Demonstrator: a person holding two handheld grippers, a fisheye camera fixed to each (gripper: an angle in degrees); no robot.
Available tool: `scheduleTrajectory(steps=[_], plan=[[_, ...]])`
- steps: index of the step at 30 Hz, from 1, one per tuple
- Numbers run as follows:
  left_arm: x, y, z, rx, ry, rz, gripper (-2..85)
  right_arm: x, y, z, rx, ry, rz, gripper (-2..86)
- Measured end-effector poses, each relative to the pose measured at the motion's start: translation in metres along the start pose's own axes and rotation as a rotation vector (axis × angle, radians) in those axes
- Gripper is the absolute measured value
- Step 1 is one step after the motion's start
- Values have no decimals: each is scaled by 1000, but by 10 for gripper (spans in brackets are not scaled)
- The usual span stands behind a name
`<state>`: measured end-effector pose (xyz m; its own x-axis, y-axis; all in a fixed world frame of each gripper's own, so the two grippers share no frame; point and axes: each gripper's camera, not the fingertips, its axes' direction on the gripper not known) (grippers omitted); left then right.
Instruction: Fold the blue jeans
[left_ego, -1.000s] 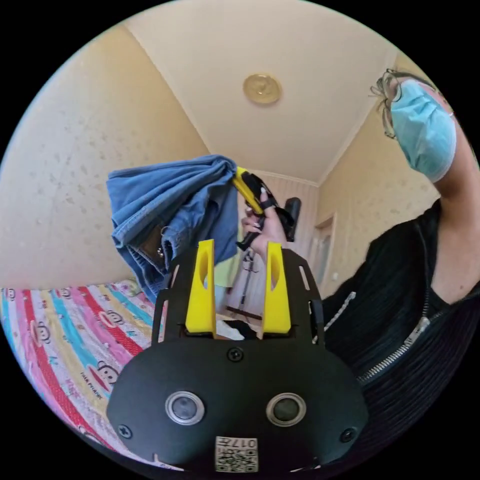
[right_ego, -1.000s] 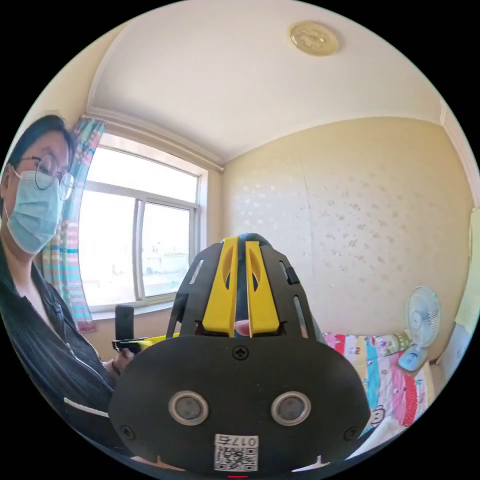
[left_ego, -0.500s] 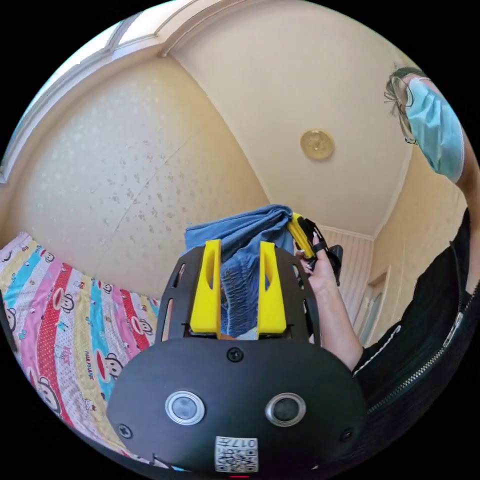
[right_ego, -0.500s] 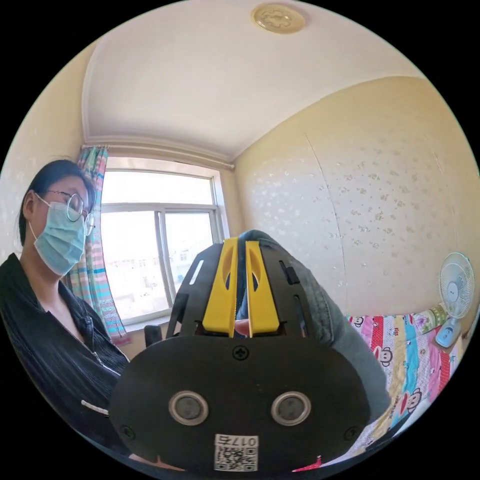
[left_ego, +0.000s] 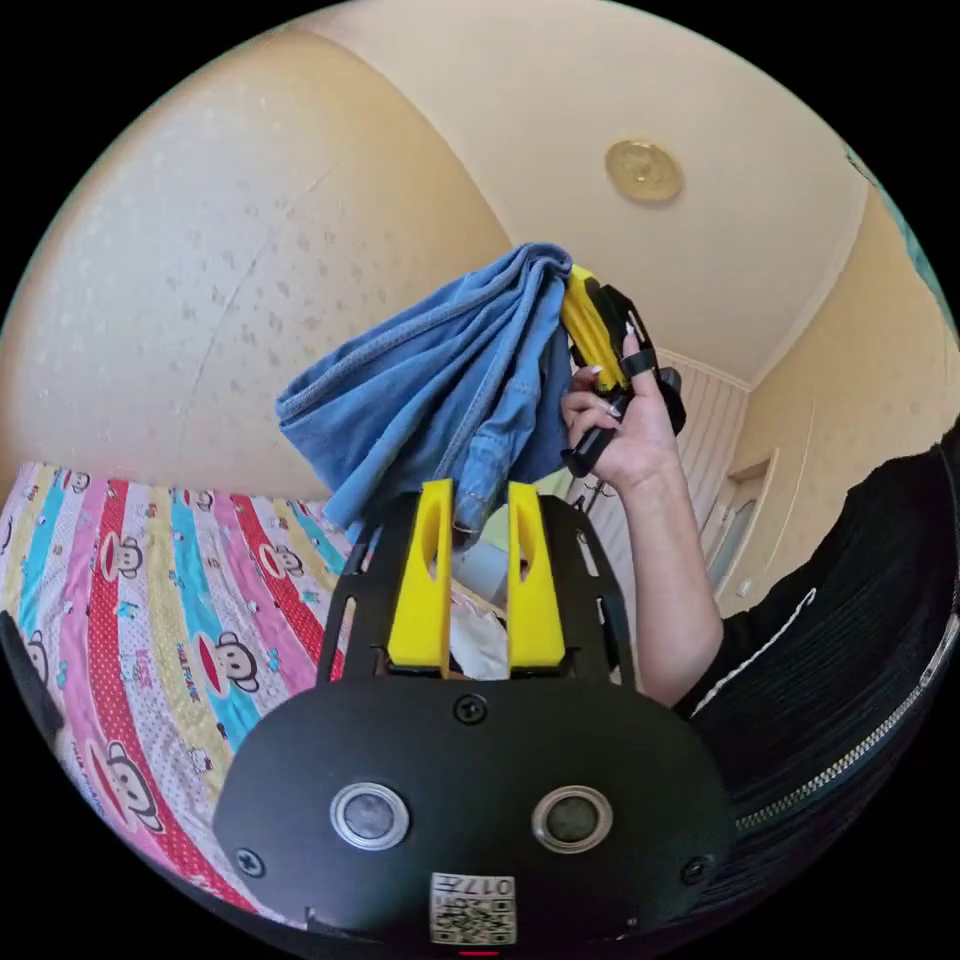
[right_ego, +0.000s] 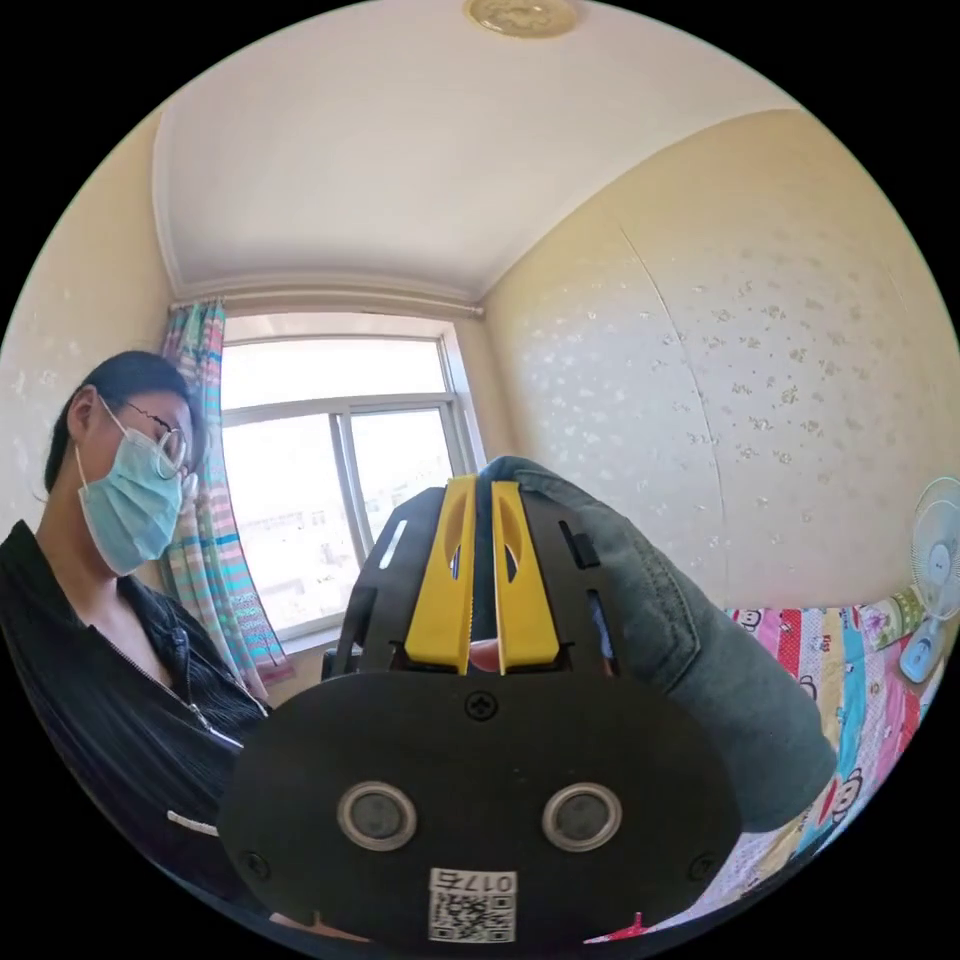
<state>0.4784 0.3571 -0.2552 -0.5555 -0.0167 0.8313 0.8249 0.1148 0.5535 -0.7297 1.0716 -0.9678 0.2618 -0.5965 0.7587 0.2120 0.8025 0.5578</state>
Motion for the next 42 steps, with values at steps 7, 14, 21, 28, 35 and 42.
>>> scheduleTrajectory(steps=[7,14,21,28,35,42], plan=[[-50,10,68,-239,544,-99,26,28,31,57,-312,133,-71,32],[-82,20,44,113,746,-98,22,83,91,46,-244,-35,-112,36],[-166,45,28,264,631,-357,23,120,155,-9,-63,-252,-65,158],[-143,-18,31,283,586,-103,33,71,250,-12,65,-99,-71,246],[-107,-98,38,365,454,-24,37,4,293,-30,44,217,-327,225],[-47,-146,57,456,601,60,42,-52,326,9,-24,664,-641,214]])
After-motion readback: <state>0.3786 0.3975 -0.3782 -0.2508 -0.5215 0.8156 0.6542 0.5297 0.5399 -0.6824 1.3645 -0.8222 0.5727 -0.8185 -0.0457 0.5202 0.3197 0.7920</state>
